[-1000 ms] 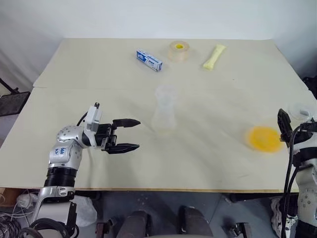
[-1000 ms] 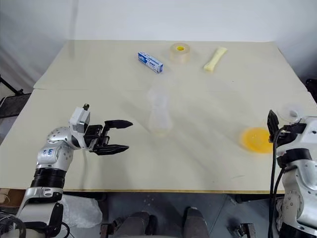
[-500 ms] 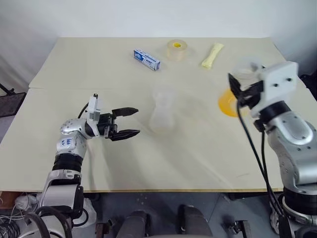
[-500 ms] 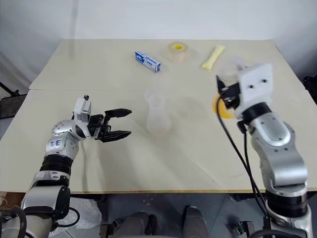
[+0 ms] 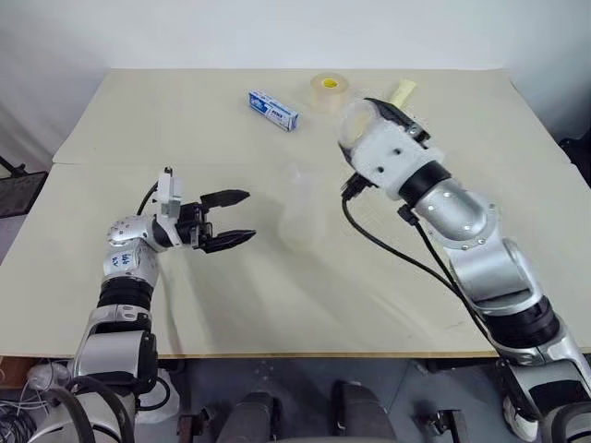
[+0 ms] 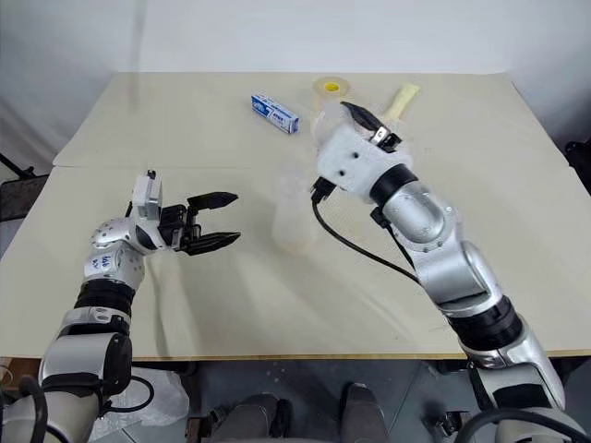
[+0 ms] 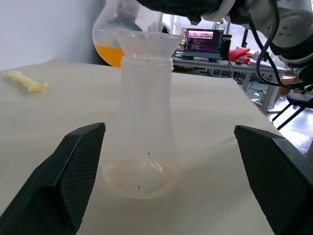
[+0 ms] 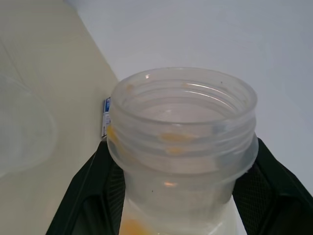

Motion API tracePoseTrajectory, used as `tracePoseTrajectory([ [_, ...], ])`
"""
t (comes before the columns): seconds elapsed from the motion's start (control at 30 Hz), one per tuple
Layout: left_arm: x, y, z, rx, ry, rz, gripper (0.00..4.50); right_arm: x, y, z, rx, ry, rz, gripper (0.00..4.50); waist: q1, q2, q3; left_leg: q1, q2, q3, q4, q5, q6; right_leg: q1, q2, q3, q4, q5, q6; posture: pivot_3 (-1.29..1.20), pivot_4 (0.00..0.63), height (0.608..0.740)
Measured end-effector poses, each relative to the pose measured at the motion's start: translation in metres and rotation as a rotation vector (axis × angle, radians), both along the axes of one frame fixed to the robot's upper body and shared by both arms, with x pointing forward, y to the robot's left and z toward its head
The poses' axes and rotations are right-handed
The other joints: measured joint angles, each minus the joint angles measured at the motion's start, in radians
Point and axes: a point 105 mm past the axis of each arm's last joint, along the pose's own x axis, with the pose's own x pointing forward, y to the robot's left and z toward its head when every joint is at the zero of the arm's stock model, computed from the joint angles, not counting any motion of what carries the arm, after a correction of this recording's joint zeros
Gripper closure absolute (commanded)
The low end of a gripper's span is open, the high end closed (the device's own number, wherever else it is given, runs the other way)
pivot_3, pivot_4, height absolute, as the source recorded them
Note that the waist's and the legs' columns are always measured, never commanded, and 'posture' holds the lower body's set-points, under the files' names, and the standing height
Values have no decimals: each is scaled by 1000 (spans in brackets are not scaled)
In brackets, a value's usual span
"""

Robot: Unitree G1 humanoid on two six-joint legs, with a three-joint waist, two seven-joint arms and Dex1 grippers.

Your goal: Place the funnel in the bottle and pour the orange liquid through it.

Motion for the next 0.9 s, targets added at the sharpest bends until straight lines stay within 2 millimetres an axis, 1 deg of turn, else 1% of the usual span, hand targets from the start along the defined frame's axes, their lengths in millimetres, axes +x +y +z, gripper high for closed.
tracePoseTrajectory([
  [0.13, -1, 1, 3, -12, -18, 4, 0, 7, 10, -1, -119, -74, -31, 2021, -5, 0, 0, 0, 0, 0, 0, 0, 0, 0, 0, 0, 0, 0, 0, 0, 150, 740],
  [0.43, -2, -3, 6, -15, -34, -6, 0, 9, 22, -14, -362, -193, -19, 2021, -23, 0, 0, 0, 0, -1, -1, 0, 0, -1, 0, -1, 0, 0, 0, 0, 150, 740],
  [0.7, 0, -3, 6, -22, -22, 10, 0, 13, 25, -16, -489, -278, -22, 2021, -26, 0, 0, 0, 0, -1, -1, 0, 0, -1, 0, -1, 0, 0, 0, 0, 150, 740],
  [0.9, 0, -4, 9, -21, -34, 15, 0, 13, 29, -14, -546, -327, -17, 2021, -25, 0, 0, 0, 0, -1, -1, 0, -1, -1, 0, -1, 1, 0, 0, 0, 150, 740],
])
